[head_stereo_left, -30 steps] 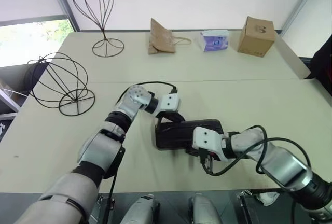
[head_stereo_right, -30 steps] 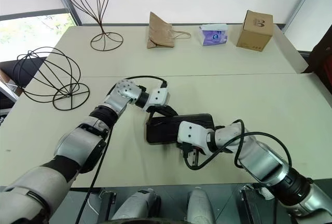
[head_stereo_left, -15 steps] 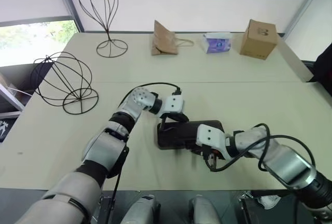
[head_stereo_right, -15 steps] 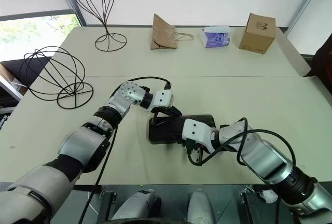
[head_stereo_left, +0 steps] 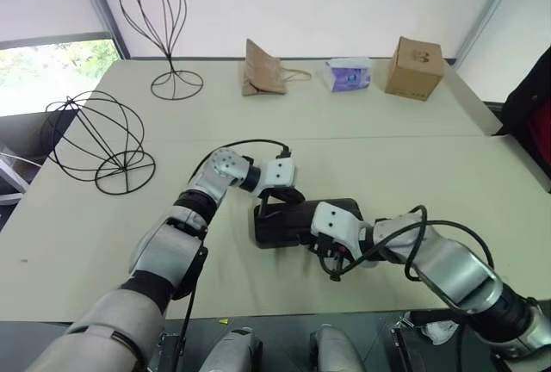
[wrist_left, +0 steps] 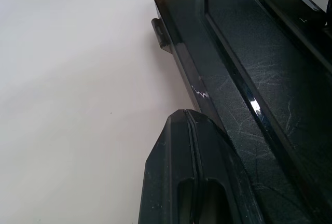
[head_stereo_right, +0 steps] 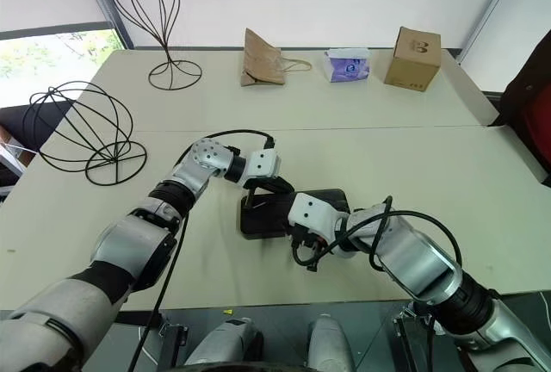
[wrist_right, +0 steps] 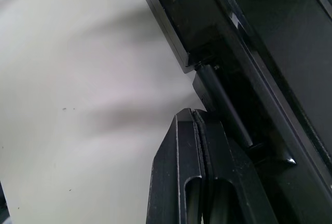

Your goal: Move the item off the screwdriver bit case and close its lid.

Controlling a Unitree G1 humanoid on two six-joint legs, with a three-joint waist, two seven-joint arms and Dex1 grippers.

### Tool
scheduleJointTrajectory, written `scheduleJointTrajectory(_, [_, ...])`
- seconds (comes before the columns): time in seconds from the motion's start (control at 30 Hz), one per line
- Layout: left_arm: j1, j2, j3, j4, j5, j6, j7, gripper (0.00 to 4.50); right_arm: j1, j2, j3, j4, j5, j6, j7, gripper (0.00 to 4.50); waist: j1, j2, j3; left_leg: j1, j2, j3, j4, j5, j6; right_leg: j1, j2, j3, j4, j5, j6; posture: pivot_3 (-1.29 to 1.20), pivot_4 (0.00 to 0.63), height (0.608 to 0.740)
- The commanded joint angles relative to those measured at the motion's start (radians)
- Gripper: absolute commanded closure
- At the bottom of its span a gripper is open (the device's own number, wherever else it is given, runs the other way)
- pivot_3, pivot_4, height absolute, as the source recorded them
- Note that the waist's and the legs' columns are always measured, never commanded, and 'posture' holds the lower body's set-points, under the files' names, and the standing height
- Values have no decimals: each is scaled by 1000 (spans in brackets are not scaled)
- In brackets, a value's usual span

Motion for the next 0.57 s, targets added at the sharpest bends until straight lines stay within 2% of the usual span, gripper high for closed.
scheduleJointTrajectory(0.03, [42,-78,-64,44,39,3,-76,4500,-38,-34,-117,-67,-6,40,-52,4457,3,1,1,-1,0,0,0,0,0,-1,0,0,0,0,0,0,150,740])
scheduleJointTrajectory(0.1, [9,-69,-40,60,33,21,-32,4500,0,-46,-202,-150,89,67,15,4457,16,2,1,-3,-2,-1,0,0,0,-2,-1,0,0,0,0,0,150,740])
scheduleJointTrajectory(0.23, [-83,-16,80,83,-51,116,26,4500,78,-57,-518,-296,334,157,164,4457,29,2,2,-11,-5,-2,1,-1,2,-9,-3,1,0,0,0,0,150,740])
scheduleJointTrajectory(0.37, [-116,49,205,47,-166,229,-27,4500,41,2,-754,-278,492,234,168,4457,21,2,6,-16,-4,-1,2,-1,2,-14,-3,1,0,0,0,0,150,740])
scheduleJointTrajectory(0.47, [-103,106,293,-34,-260,343,-52,4500,2,39,-830,-190,509,200,109,4457,21,3,8,-18,-4,-1,2,-1,2,-17,-3,1,2,0,0,0,150,740])
scheduleJointTrajectory(0.57, [-42,150,348,-181,-329,458,-32,4500,5,58,-816,-95,452,103,30,4457,21,3,8,-18,-4,-1,2,-1,2,-17,-4,1,2,0,0,0,150,740])
